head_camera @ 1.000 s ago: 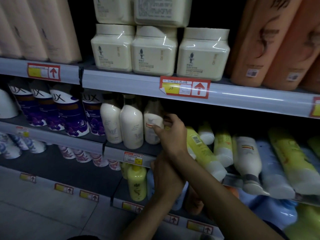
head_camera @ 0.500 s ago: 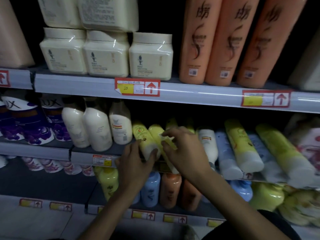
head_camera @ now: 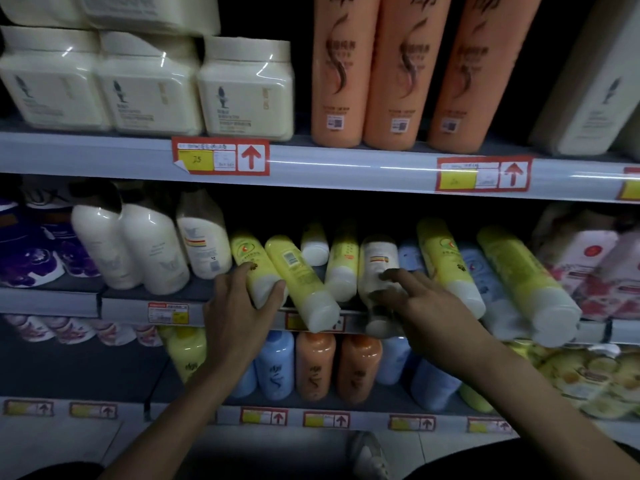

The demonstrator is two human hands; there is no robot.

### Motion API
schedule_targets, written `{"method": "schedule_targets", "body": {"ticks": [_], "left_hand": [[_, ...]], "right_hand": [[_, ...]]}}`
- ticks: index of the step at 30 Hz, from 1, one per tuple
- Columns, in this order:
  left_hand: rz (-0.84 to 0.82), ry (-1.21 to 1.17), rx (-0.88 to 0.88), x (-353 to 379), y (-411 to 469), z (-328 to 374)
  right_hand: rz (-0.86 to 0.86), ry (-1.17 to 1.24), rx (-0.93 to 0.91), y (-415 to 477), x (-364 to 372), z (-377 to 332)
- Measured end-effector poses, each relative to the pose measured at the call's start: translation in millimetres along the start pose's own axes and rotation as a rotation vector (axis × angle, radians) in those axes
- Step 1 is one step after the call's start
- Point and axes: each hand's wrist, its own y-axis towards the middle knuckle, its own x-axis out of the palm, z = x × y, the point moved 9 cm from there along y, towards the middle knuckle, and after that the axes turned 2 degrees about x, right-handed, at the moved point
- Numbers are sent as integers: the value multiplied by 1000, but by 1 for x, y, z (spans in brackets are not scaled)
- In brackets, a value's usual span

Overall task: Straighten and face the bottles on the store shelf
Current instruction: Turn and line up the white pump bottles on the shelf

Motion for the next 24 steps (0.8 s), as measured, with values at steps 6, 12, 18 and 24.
{"method": "schedule_targets", "body": {"ticks": [6,12,18,24], "left_hand": [[52,-41,-11,-1,2,-1],[54,-106,-34,-2,2,5],[66,-124,-9,0,5,8],[85,-134,-93,0,6,1]], "right_hand": [[0,-73,-73,-1,1,-4],[-55,-58,-104,10,5,-2],[-41,-101,-185,21,8,-12],[107,-86,-234,19,-4,-5]]}}
